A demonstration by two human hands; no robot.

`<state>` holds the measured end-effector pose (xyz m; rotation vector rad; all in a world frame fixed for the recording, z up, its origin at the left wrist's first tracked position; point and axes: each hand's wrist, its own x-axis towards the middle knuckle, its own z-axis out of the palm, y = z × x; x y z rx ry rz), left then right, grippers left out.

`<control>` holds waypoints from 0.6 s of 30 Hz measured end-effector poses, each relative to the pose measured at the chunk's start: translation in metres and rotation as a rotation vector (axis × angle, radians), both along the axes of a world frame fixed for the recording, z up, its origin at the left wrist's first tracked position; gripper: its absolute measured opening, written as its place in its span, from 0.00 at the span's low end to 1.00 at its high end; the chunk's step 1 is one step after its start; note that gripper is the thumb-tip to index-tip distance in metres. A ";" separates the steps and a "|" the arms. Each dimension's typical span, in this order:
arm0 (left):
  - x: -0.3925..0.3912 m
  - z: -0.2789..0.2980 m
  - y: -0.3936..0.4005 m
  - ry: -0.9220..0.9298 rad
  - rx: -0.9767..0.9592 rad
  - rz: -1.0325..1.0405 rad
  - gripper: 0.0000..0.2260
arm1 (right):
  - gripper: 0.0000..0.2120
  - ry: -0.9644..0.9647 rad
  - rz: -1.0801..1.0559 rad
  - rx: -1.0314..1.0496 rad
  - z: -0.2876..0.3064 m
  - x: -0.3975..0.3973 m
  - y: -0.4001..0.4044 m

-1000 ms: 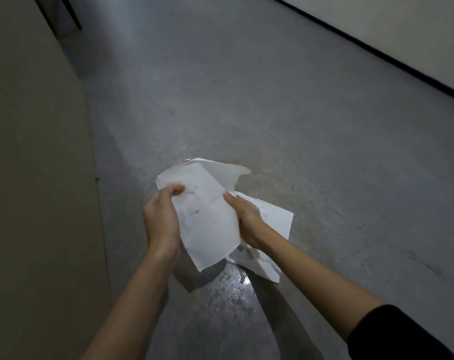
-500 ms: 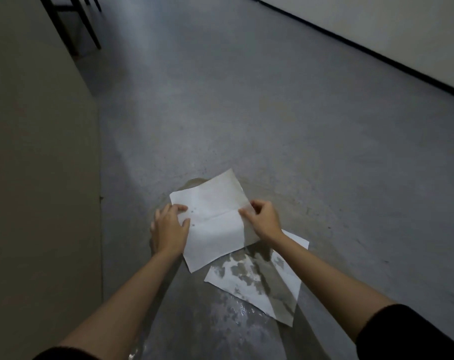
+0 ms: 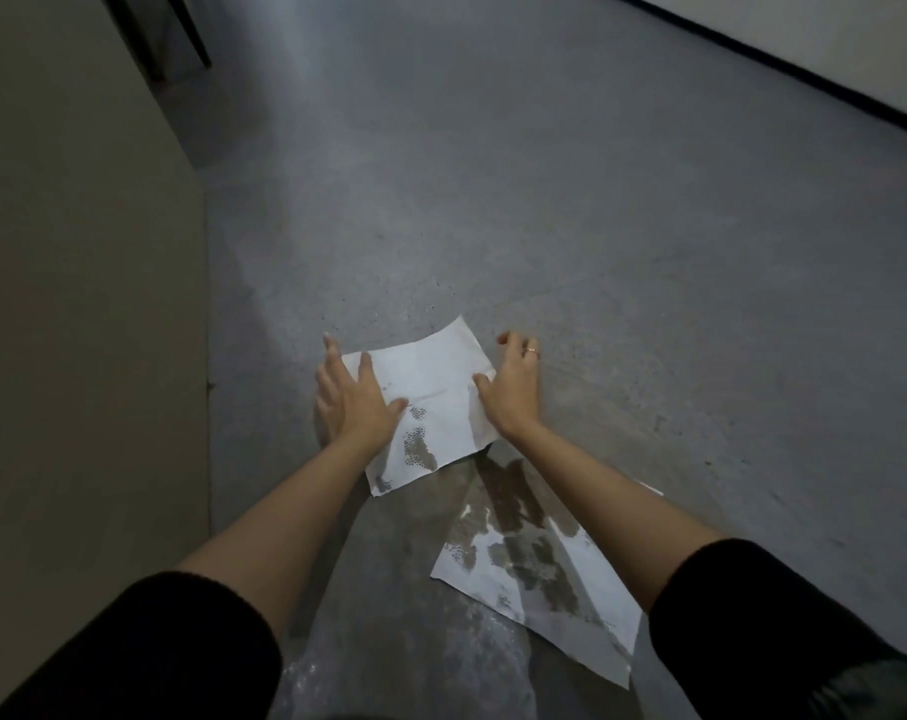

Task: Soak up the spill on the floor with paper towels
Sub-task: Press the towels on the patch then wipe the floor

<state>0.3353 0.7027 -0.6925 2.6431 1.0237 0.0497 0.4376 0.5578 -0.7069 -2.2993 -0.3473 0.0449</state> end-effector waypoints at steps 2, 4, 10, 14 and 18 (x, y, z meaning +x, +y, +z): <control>0.002 -0.008 -0.006 0.043 0.098 -0.105 0.35 | 0.22 -0.150 0.132 -0.185 -0.007 -0.005 0.003; 0.003 -0.020 -0.009 0.114 0.135 -0.272 0.34 | 0.25 -0.251 0.345 -0.412 -0.014 -0.009 0.005; 0.011 -0.036 0.008 0.285 0.019 -0.462 0.32 | 0.27 -0.177 0.622 -0.753 -0.020 0.009 0.006; 0.006 -0.044 0.019 0.294 0.048 -0.534 0.33 | 0.30 -0.172 0.726 -0.803 -0.028 0.020 -0.003; 0.005 -0.048 0.021 0.260 0.095 -0.538 0.33 | 0.31 -0.224 0.724 -0.806 -0.031 0.019 -0.007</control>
